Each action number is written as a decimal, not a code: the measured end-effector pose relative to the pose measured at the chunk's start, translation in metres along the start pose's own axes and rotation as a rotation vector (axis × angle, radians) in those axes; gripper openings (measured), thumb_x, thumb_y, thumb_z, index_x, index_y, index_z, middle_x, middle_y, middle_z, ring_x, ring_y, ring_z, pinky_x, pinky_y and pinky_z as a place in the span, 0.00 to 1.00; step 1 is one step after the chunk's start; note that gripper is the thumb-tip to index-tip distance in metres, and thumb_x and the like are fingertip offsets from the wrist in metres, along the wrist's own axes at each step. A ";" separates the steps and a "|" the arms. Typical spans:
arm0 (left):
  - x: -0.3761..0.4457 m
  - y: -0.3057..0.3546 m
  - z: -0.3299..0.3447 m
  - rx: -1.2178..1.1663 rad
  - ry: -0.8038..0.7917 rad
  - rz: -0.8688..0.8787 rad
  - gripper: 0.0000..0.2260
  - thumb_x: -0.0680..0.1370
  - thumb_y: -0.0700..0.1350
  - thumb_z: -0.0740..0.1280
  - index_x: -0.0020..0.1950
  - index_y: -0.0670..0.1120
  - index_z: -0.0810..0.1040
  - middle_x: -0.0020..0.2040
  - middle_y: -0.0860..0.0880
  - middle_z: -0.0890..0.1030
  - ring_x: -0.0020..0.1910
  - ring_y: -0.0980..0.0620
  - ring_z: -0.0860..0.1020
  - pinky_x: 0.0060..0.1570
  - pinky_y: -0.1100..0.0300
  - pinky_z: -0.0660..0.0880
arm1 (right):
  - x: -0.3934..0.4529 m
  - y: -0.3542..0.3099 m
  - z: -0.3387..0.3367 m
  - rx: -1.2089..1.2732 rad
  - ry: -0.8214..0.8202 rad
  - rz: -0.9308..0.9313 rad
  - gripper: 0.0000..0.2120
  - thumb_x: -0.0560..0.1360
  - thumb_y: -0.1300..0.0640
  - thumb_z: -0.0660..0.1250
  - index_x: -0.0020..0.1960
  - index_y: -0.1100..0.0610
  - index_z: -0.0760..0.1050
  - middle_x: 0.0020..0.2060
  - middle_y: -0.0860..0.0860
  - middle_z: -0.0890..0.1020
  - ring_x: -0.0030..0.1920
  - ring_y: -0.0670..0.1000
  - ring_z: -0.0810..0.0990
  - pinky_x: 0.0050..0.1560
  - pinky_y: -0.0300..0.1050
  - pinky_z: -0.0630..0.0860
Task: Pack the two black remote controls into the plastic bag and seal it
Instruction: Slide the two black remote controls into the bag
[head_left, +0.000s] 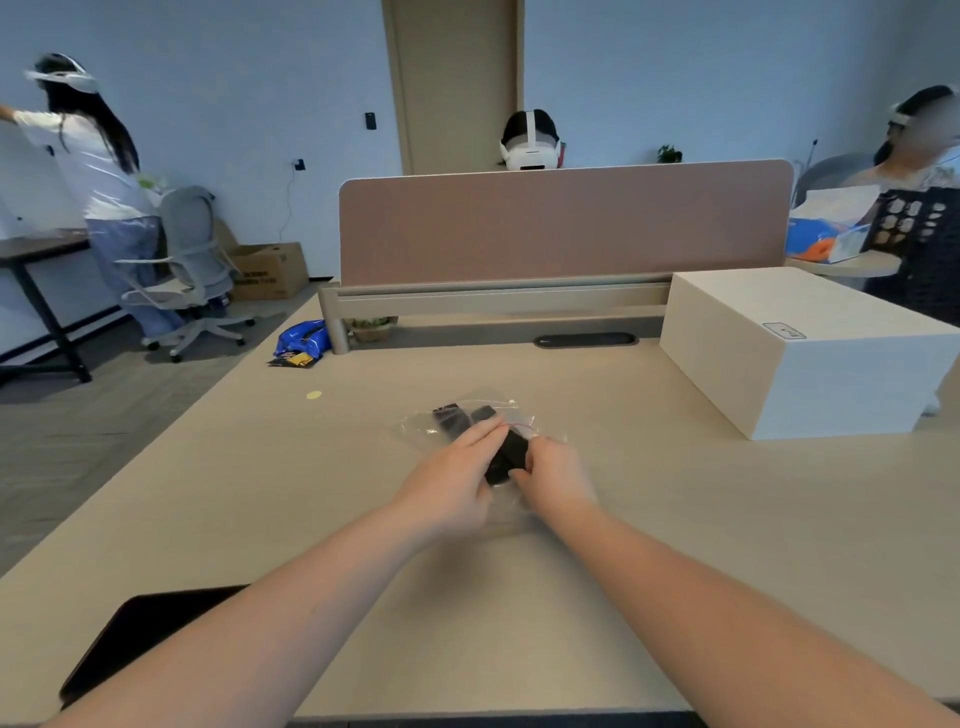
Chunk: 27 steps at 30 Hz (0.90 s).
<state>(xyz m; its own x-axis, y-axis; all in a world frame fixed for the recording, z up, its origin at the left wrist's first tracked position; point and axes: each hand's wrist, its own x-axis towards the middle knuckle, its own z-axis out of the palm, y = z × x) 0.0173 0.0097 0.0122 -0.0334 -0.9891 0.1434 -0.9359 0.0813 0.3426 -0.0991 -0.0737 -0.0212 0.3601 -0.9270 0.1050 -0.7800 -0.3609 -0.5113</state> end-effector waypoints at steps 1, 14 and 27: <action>0.000 -0.002 0.001 -0.004 -0.002 -0.003 0.30 0.74 0.36 0.57 0.75 0.51 0.55 0.77 0.59 0.53 0.73 0.53 0.62 0.66 0.54 0.69 | 0.000 0.001 0.002 -0.010 -0.013 -0.004 0.09 0.74 0.59 0.66 0.51 0.64 0.76 0.50 0.60 0.80 0.52 0.60 0.79 0.50 0.48 0.75; -0.005 -0.009 0.008 0.012 -0.015 0.041 0.32 0.72 0.34 0.56 0.74 0.53 0.56 0.76 0.61 0.54 0.72 0.55 0.62 0.64 0.57 0.70 | -0.001 0.021 0.003 -0.189 0.002 -0.072 0.17 0.73 0.67 0.56 0.59 0.60 0.74 0.60 0.55 0.75 0.66 0.55 0.65 0.60 0.50 0.72; -0.026 -0.009 0.008 0.191 0.120 0.183 0.15 0.74 0.40 0.60 0.58 0.51 0.78 0.69 0.55 0.71 0.60 0.49 0.76 0.49 0.57 0.75 | -0.029 0.054 -0.039 -0.576 -0.031 -0.305 0.19 0.68 0.68 0.58 0.53 0.56 0.78 0.54 0.52 0.82 0.66 0.54 0.66 0.68 0.51 0.59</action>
<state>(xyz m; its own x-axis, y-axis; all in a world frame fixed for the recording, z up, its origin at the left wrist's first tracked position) 0.0235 0.0342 -0.0020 -0.1764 -0.9376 0.2995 -0.9677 0.2209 0.1216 -0.1711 -0.0703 -0.0185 0.6166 -0.7739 0.1441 -0.7867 -0.6124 0.0772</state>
